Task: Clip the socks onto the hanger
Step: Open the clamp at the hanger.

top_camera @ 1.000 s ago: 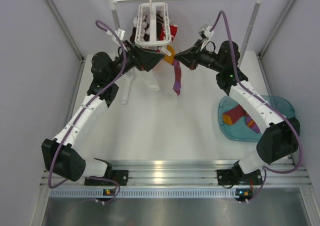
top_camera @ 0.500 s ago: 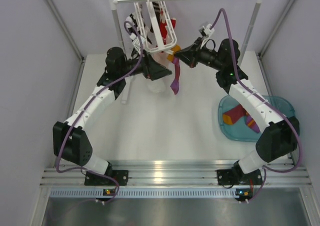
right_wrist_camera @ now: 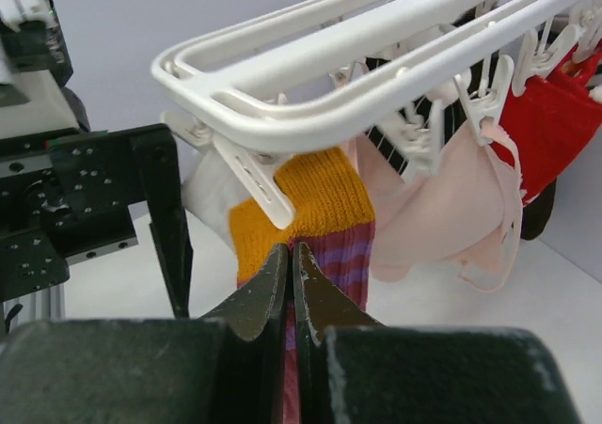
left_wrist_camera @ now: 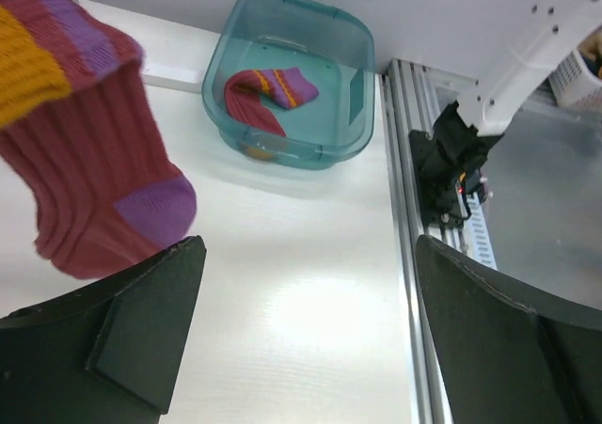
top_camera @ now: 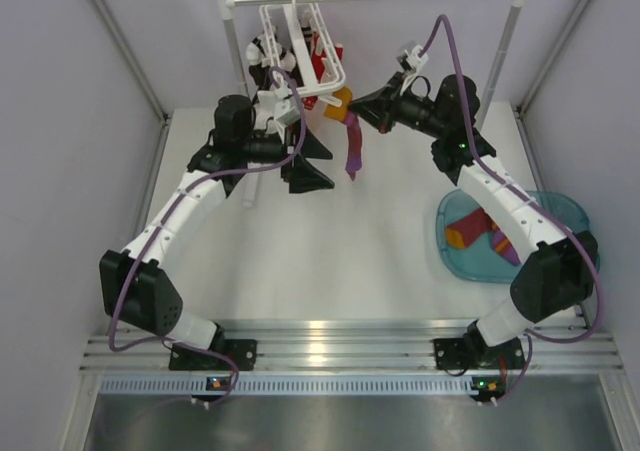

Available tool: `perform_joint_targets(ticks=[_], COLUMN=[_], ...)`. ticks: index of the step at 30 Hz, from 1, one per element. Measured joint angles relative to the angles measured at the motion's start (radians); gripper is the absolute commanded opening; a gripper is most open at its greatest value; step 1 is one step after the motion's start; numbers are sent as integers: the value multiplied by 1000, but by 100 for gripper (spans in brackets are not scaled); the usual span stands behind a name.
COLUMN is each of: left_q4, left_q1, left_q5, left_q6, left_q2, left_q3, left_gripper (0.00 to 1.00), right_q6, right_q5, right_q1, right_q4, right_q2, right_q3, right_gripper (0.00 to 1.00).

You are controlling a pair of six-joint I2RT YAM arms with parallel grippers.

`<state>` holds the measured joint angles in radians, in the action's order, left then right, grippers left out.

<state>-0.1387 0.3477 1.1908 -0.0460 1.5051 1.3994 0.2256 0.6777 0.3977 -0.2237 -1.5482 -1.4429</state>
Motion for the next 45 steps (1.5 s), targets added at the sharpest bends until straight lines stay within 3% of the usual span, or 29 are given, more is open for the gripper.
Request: perform_joint_targets(ticks=[3, 6, 13, 20, 28, 32, 36, 38, 40, 43, 45], left_q4=[-50, -56, 182, 347, 426, 422, 406, 404, 403, 393, 385], left_q1=[0, 0, 40, 56, 56, 56, 56, 56, 56, 58, 55], left_q5=[25, 14, -248, -504, -632, -686, -756, -785, -801, -826, -840], left_q6=[125, 170, -23, -206, -275, -272, -244, -231, -217, -201, -195], left_q2=[-35, -73, -262, -310, -269, -238, -236, -238, -240, -246, -250], left_q3=[-41, -77, -342, -351, -346, -331, -317, -315, -315, -315, -315], left_gripper=[98, 91, 93, 96, 92, 74, 37, 24, 8, 0, 0], right_q6=[-5, -3, 45, 111, 174, 201, 217, 222, 225, 232, 241], right_q5=[0, 0, 0, 0, -5, -8, -12, -15, -15, -14, -14], right_q1=[0, 0, 6, 73, 166, 193, 198, 198, 198, 195, 187], right_q4=[5, 6, 0, -18, -44, -59, -76, -85, -91, -102, -111], right_q2=[0, 0, 0, -1, -43, -79, -91, -91, -91, -91, -91], right_q3=[0, -1, -5, -5, -37, -57, -63, -64, -64, -65, -68], right_gripper=[0, 0, 0, 0, 0, 0, 0, 0, 8, 14, 28])
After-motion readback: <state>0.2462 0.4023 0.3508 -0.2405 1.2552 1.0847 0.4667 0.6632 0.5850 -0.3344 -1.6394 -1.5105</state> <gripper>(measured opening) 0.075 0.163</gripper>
